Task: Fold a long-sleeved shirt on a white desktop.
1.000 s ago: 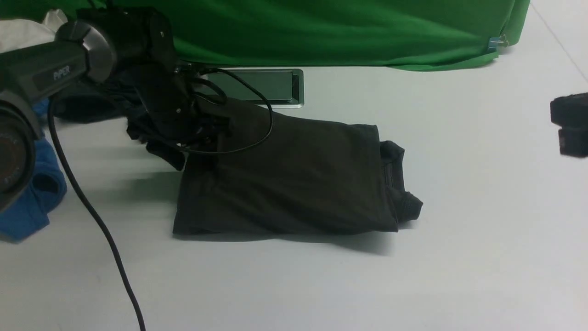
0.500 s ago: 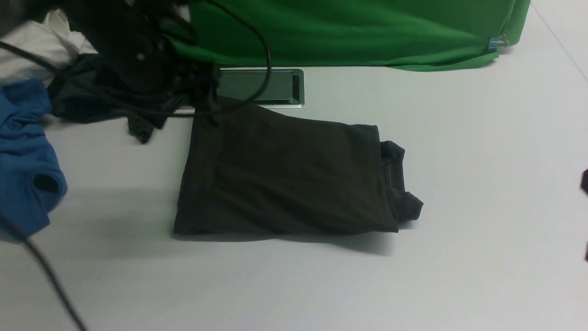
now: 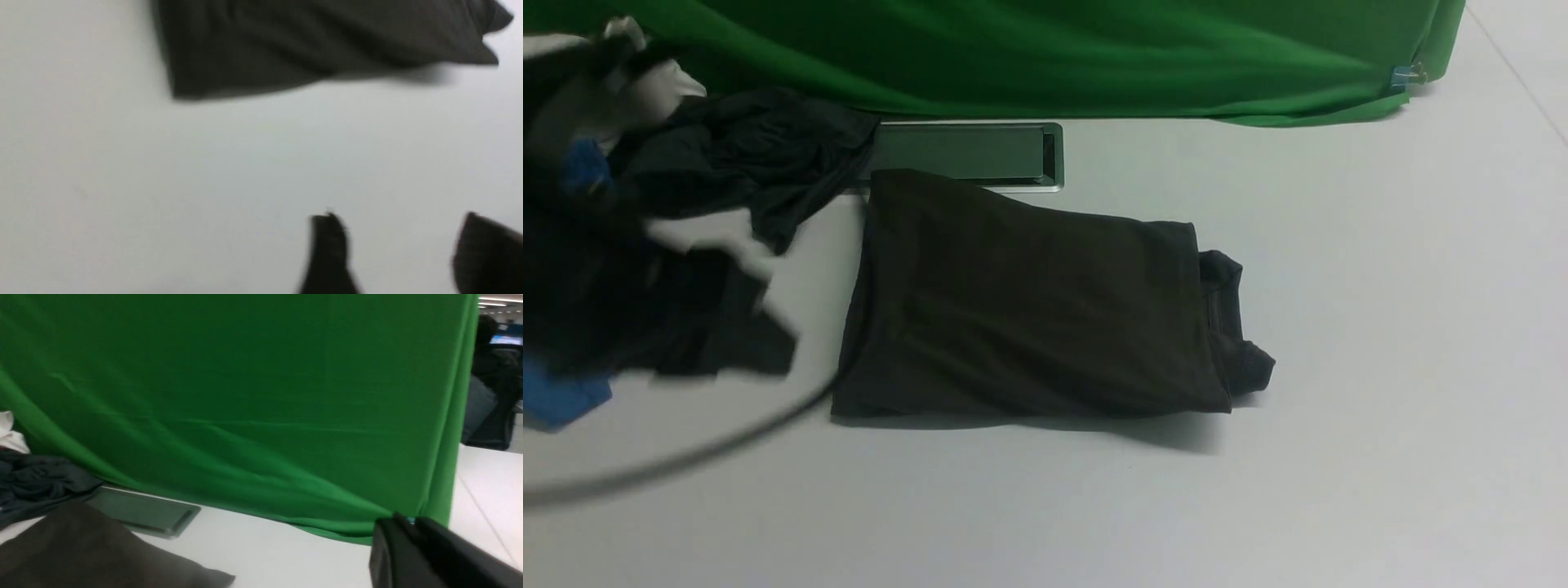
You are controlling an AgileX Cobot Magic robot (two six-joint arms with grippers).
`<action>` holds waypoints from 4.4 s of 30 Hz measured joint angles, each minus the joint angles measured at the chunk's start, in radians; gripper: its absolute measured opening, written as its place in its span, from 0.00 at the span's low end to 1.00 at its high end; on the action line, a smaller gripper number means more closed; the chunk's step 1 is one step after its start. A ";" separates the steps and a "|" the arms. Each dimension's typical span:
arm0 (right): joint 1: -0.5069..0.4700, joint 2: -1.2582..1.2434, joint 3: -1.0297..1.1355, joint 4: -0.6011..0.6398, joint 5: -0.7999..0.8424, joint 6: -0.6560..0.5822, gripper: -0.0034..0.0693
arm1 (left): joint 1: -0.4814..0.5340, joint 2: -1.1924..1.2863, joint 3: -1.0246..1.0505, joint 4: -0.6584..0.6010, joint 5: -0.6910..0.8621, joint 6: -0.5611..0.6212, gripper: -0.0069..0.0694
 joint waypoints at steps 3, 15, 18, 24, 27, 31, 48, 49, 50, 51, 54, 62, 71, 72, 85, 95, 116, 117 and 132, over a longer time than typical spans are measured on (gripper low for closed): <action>0.004 0.000 0.000 0.000 0.000 0.000 0.13 | 0.000 -0.191 0.148 0.000 -0.039 0.005 0.23; 0.005 0.001 0.000 0.000 0.000 0.000 0.16 | 0.000 -0.619 0.305 0.019 -0.133 0.010 0.11; 0.005 0.001 0.000 0.000 0.000 0.000 0.18 | 0.000 -0.683 0.307 0.019 -0.141 0.010 0.11; 0.005 0.001 0.000 0.000 0.000 0.001 0.20 | 0.000 -0.701 0.311 0.034 -0.164 0.024 0.11; 0.005 0.001 0.000 0.000 0.000 0.001 0.21 | 0.000 -0.706 0.329 0.094 -0.343 0.065 0.11; 0.005 0.001 0.000 0.000 0.000 0.001 0.23 | 0.001 -0.768 0.421 0.142 -0.612 0.095 0.11; 0.005 0.002 0.000 0.000 0.000 0.001 0.29 | 0.136 -1.016 1.039 0.282 -0.909 0.109 0.11; 0.005 0.002 0.001 0.000 0.000 0.001 0.29 | 0.134 -1.017 1.039 0.281 -0.909 0.109 0.11; 0.005 0.002 0.001 0.000 0.000 0.001 0.29 | 0.126 -1.017 1.039 0.274 -0.917 0.109 0.11; 0.005 0.002 0.001 0.000 0.000 0.002 0.30 | 0.116 -1.018 1.039 0.270 -0.920 0.109 0.11; 0.005 0.002 0.001 0.000 0.000 0.001 0.30 | 0.104 -1.018 1.039 0.270 -0.925 0.109 0.11; 0.005 0.002 0.002 0.000 0.000 0.001 0.32 | 0.069 -1.018 1.039 0.270 -0.928 0.109 0.11; 0.005 0.002 0.006 0.000 0.000 0.001 0.35 | 0.069 -1.018 1.039 0.270 -0.928 0.109 0.11; 0.005 0.002 0.006 0.000 0.000 0.001 0.36 | 0.069 -1.018 1.039 0.270 -0.928 0.109 0.11; -0.098 -0.260 0.078 -0.020 0.059 -0.068 0.37 | 0.069 -1.018 1.039 0.270 -0.929 0.109 0.12; -0.205 -0.456 0.322 -0.168 0.309 0.222 0.37 | 0.069 -1.018 1.039 0.270 -0.930 0.109 0.12; -0.205 -0.463 0.337 -0.186 0.334 0.261 0.37 | 0.069 -1.019 1.039 0.270 -0.930 0.109 0.12; -0.205 -0.463 0.337 -0.186 0.334 0.261 0.37 | 0.069 -1.019 1.039 0.270 -0.930 0.109 0.12; -0.205 -0.463 0.337 -0.186 0.333 0.262 0.37 | 0.069 -1.019 1.039 0.270 -0.933 0.109 0.12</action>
